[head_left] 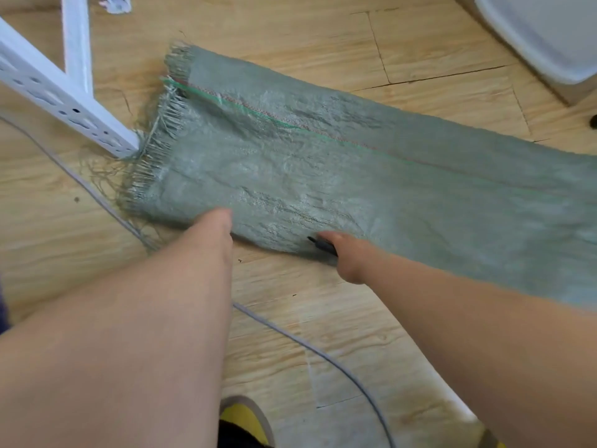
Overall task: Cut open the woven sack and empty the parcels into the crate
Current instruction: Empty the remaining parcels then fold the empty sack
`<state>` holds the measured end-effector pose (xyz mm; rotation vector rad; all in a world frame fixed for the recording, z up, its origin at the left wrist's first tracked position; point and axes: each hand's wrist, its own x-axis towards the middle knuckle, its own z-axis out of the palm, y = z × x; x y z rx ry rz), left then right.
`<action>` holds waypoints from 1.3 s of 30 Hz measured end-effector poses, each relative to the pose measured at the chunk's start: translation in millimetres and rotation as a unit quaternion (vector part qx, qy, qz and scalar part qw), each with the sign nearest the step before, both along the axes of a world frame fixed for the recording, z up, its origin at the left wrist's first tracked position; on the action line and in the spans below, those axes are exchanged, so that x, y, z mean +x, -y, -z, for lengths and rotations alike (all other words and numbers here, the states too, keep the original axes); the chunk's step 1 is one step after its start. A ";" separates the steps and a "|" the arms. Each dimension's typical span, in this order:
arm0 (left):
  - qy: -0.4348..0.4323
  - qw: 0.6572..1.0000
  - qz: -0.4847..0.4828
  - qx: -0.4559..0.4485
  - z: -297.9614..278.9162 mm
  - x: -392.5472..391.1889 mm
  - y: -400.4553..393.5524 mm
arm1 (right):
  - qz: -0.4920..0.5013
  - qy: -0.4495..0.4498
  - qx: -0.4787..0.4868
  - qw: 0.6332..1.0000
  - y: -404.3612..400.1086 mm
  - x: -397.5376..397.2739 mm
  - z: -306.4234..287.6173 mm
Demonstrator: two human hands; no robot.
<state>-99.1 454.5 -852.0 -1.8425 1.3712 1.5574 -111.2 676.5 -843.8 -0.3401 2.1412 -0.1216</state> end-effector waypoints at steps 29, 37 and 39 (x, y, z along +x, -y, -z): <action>-0.303 0.475 0.788 -0.247 -31.0 -48.3 -192.6 | 0.838 0.009 -0.236 0.491 -93.5 18.3 -6.6; -0.109 0.358 0.925 -0.072 -7.4 -32.3 -216.0 | 0.900 -0.034 -0.214 0.379 -147.8 37.2 -10.9; -0.085 0.384 0.919 -0.034 -3.6 -33.0 -213.8 | 0.900 -0.065 -0.192 0.387 -153.2 36.1 -8.8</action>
